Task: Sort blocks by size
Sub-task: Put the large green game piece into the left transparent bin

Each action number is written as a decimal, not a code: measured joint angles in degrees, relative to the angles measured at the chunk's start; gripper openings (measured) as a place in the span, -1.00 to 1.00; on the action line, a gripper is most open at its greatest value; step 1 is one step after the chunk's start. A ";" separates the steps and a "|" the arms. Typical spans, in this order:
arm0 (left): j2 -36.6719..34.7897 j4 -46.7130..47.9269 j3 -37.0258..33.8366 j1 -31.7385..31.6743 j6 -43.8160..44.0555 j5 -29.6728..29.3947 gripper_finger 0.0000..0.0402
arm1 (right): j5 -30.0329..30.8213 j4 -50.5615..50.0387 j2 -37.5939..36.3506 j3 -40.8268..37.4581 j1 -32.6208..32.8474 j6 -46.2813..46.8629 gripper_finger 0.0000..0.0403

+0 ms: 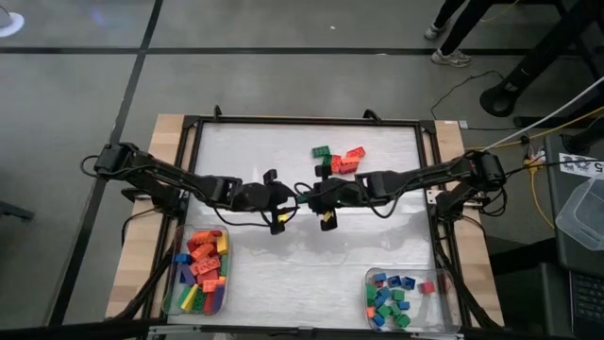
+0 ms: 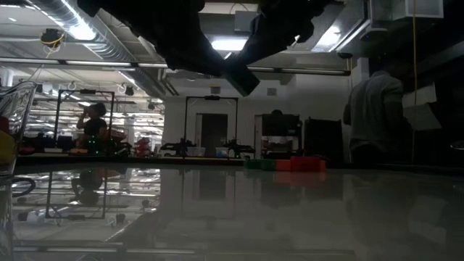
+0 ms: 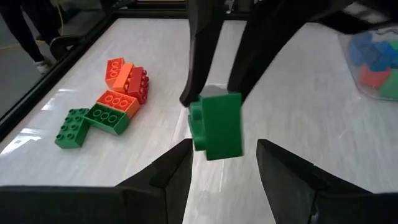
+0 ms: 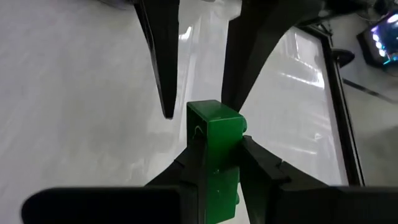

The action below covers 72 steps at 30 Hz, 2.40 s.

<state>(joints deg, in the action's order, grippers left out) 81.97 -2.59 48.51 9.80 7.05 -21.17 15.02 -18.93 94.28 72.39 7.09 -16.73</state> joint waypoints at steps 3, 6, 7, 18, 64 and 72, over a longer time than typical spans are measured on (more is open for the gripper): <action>0.02 -0.03 0.01 0.02 0.00 0.00 -0.17 | -0.27 0.30 0.00 0.04 0.02 0.02 -0.64; 0.02 -0.16 0.02 -0.05 0.00 0.00 -0.17 | -1.97 1.53 0.00 0.04 0.00 0.02 -0.64; 0.02 -0.28 0.02 -0.07 0.00 -0.01 -0.17 | -3.18 2.37 0.00 0.04 0.00 0.02 -0.64; 0.02 -1.00 0.02 -0.07 -0.02 -0.16 -0.17 | -5.04 6.16 0.59 0.04 0.02 0.00 -0.64; -30.08 51.03 0.04 16.70 37.64 24.76 -0.55 | -9.84 -22.68 1.26 2.61 -19.44 4.67 0.15; -29.80 61.04 -1.06 23.32 59.15 24.85 -0.44 | -11.23 -23.69 1.91 -2.40 -27.80 4.52 0.15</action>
<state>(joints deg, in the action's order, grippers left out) 52.18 58.44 47.45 33.13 66.20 3.68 3.79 -42.62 96.19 69.98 -20.71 -12.21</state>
